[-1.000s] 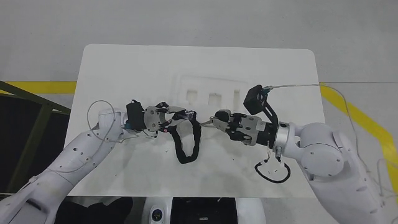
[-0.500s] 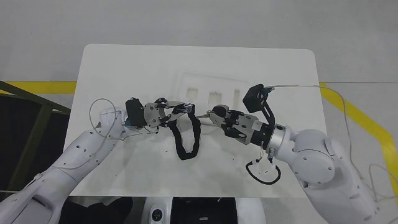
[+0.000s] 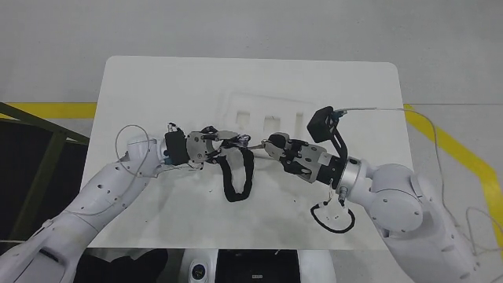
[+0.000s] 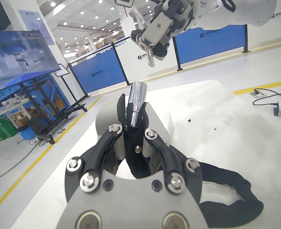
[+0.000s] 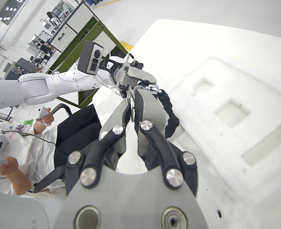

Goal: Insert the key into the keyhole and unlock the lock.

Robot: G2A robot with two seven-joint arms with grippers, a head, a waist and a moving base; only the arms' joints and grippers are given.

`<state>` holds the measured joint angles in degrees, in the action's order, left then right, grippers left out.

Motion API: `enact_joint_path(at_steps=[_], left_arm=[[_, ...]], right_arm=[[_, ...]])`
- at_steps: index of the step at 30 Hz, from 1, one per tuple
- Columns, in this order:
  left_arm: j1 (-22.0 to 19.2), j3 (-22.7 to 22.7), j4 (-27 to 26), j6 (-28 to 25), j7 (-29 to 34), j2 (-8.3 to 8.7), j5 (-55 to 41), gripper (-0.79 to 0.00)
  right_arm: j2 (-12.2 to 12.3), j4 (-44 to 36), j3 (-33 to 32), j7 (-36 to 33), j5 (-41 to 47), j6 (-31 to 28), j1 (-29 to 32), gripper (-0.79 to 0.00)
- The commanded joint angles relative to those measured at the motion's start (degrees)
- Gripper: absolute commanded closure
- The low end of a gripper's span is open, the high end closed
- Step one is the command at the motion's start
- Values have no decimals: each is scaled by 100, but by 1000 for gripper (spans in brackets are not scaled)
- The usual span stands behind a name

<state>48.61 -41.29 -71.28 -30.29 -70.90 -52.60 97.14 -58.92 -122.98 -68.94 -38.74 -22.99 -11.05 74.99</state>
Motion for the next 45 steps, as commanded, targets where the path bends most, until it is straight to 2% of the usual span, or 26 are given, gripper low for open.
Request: enact_joint_path(at_steps=[1, 6, 13, 29, 45], left_arm=[[-32, 1, 121, 144, -453, 9, 288, 0], [-89, 121, 295, 542, -852, 34, 364, 0], [-225, 372, 396, 700, -1010, 81, 222, 0], [-272, 434, 465, 718, -1028, 80, 153, 0], [-272, 434, 465, 718, -1028, 80, 153, 0]], right_arm=[[1, -10, -7, -35, 5, 14, 20, 0], [14, -147, -61, -238, 41, 43, 22, 0], [26, -400, -81, -363, -20, 54, 91, 0], [-70, -683, 576, 33, -1253, 907, 59, 0], [-171, -682, 964, 112, -1599, 1038, -83, 0]])
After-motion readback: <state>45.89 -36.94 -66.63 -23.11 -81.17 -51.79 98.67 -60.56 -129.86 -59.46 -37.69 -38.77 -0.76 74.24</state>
